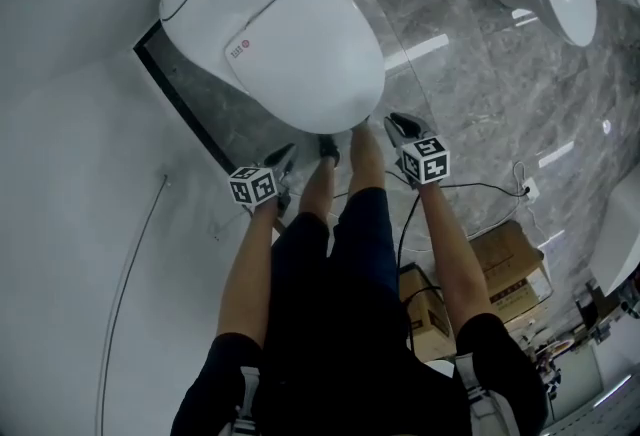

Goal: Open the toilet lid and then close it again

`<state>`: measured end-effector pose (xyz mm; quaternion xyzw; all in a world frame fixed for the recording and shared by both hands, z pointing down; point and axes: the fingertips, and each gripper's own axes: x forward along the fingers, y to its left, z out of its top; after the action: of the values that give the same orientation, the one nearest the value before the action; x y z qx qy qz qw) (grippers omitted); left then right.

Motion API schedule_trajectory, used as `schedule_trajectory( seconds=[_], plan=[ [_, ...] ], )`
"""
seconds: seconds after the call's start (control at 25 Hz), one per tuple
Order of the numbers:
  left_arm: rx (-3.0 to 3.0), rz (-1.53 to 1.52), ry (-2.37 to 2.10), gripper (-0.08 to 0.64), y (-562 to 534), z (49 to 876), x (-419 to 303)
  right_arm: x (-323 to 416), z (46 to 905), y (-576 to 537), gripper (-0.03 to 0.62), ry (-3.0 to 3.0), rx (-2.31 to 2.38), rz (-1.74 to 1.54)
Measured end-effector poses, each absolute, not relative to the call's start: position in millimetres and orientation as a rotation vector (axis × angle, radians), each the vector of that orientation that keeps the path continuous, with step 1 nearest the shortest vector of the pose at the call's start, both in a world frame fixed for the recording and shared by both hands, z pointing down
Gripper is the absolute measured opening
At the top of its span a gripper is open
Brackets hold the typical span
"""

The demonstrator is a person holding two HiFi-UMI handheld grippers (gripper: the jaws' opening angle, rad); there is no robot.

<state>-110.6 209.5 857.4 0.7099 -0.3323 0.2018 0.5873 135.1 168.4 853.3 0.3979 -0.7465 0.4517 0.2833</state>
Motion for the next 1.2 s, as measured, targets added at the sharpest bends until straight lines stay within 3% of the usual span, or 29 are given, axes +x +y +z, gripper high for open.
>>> schedule_trajectory(
  seconds=[0.52,0.8,1.2],
  plan=[
    [1.592,0.408,-0.831,0.026,211.8,939.1,-114.0,125.9,953.5,174.8,0.170,-1.932,1.070,1.372],
    [1.483,0.264,-0.896,0.152,209.8,973.2,-115.4,122.8,982.8,169.5,0.205,-1.904,1.111,1.467],
    [1.354,0.125,-0.979,0.187,203.4,984.2,-117.7,111.1,986.6,159.4,0.236,-1.888,1.124,1.581]
  ],
)
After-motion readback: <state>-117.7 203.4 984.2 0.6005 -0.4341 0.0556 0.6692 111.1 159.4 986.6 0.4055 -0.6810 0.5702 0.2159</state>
